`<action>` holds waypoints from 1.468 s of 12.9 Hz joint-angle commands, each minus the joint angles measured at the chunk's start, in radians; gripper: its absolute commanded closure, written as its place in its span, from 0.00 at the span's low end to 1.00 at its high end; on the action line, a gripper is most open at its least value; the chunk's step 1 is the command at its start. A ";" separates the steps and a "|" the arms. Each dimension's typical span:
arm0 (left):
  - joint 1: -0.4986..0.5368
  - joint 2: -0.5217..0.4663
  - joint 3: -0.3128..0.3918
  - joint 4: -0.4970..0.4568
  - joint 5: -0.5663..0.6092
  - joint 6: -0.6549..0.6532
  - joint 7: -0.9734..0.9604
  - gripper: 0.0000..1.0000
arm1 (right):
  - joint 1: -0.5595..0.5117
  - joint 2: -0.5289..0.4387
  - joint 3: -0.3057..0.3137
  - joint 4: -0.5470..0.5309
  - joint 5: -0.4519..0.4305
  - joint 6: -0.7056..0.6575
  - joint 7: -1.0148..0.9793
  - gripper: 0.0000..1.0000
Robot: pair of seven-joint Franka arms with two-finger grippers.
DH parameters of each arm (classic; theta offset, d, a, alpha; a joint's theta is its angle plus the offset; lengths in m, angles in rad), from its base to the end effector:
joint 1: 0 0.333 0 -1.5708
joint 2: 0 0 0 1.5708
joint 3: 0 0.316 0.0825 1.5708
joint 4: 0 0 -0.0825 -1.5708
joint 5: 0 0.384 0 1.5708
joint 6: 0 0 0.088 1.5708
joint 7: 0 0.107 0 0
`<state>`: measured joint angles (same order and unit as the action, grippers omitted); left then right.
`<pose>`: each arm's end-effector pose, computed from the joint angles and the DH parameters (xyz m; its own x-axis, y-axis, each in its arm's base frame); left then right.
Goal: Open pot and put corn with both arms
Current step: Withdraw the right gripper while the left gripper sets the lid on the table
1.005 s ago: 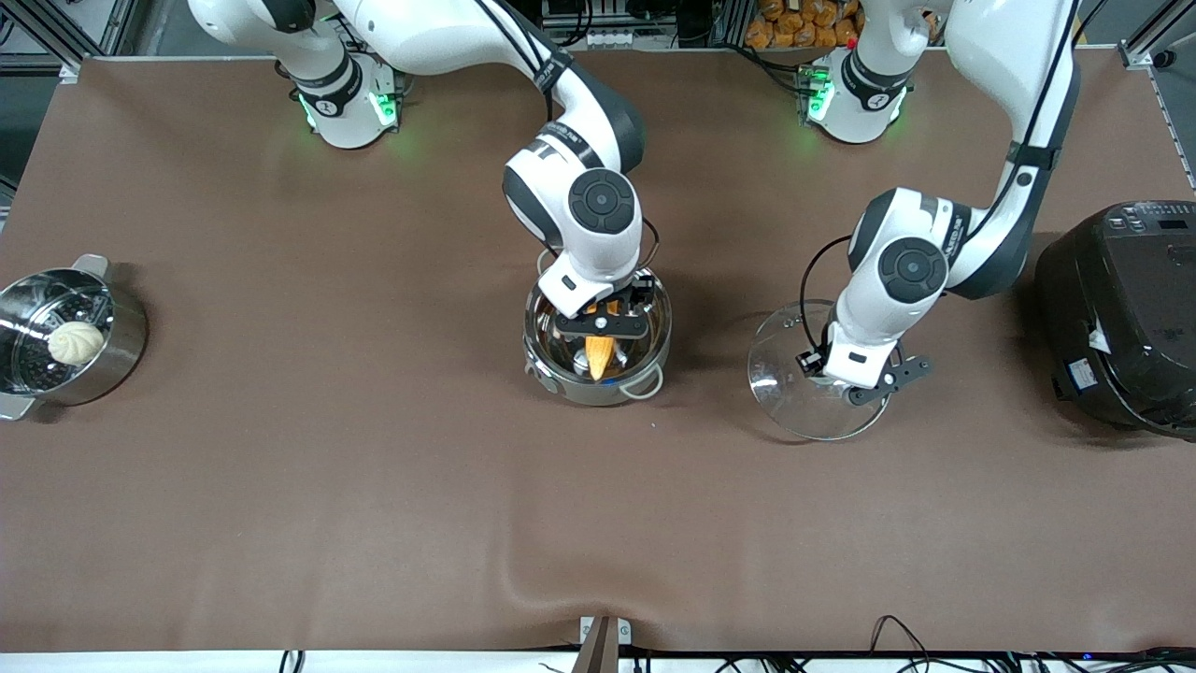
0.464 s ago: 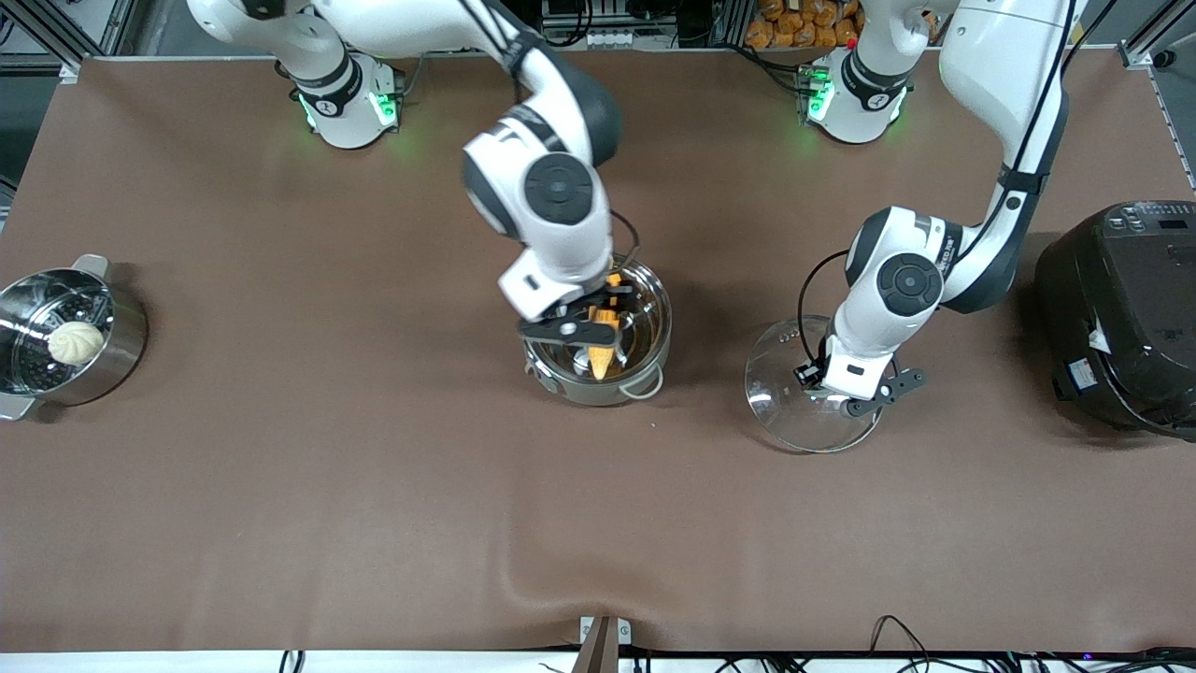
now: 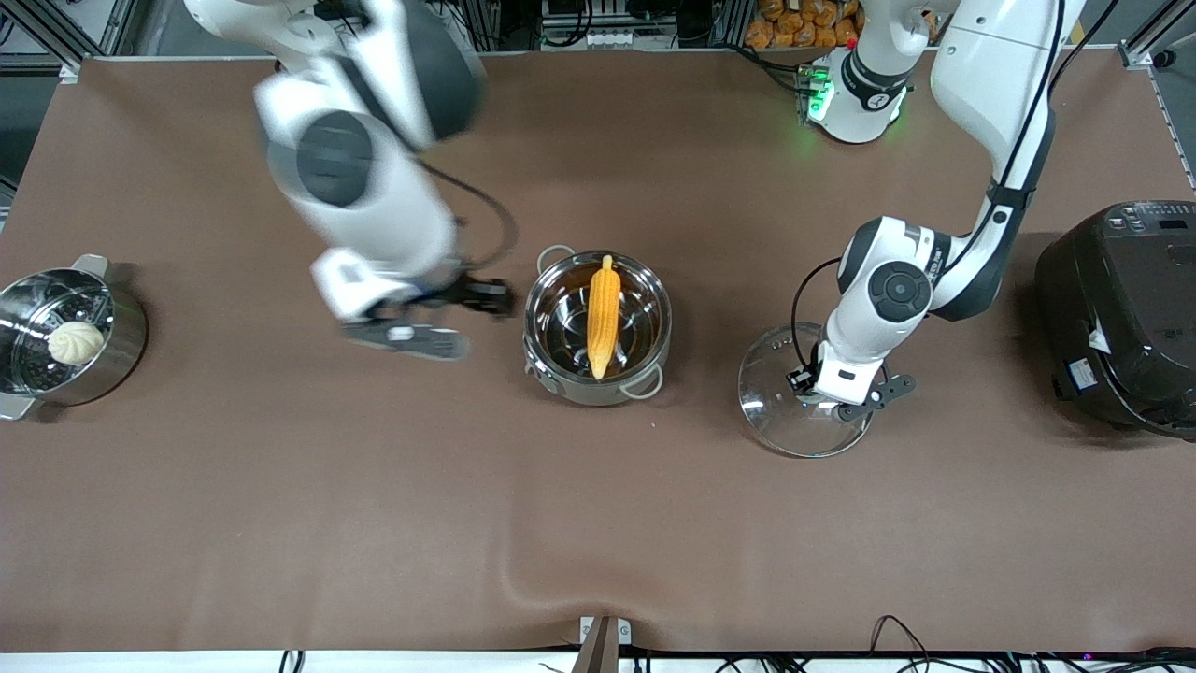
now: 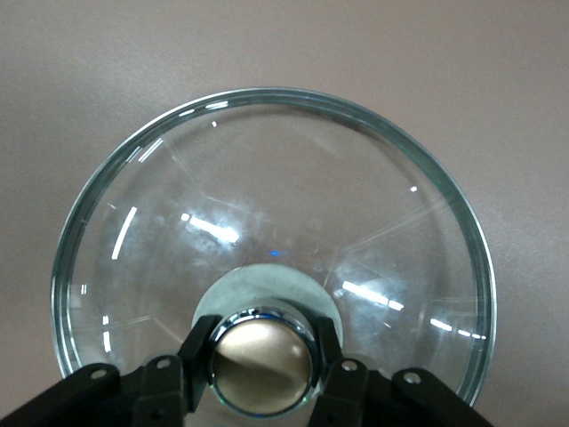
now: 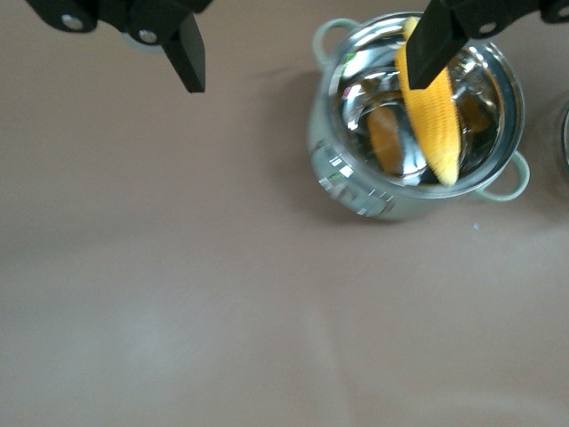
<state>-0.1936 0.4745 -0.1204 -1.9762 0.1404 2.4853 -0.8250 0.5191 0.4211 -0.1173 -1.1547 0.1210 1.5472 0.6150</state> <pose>0.5884 -0.1890 0.2311 0.9136 0.4034 0.0519 0.4037 -0.9149 0.0046 0.6072 0.2916 0.5604 0.9779 -0.1992 -0.0634 -0.2022 -0.9783 -0.0447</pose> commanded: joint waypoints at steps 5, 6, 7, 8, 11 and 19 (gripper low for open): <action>0.008 0.032 -0.007 0.039 0.002 0.009 0.006 1.00 | -0.453 -0.290 0.030 -0.181 0.006 -0.144 -0.580 0.00; 0.008 0.033 -0.007 0.039 0.002 0.009 0.006 1.00 | -0.468 -0.323 0.027 -0.227 -0.001 -0.133 -0.628 0.00; 0.008 0.035 -0.007 0.039 0.002 0.011 0.006 1.00 | -0.467 -0.375 0.027 -0.303 -0.030 -0.081 -0.629 0.00; 0.006 0.041 -0.007 0.039 0.002 0.011 0.006 1.00 | -0.462 -0.419 0.028 -0.385 -0.079 -0.012 -0.629 0.00; 0.005 0.049 -0.007 0.037 0.002 0.018 0.006 1.00 | -0.490 -0.478 0.030 -0.496 -0.100 0.088 -0.632 0.00; -0.004 0.055 -0.007 0.057 0.010 0.017 0.006 0.00 | -0.550 -0.508 0.092 -0.553 -0.164 0.163 -0.641 0.00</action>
<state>-0.1942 0.5182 -0.1241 -1.9457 0.1404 2.4956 -0.8250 0.0146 -0.0497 -0.0860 -1.6611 0.0083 1.6743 -0.0149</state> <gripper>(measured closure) 0.317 0.000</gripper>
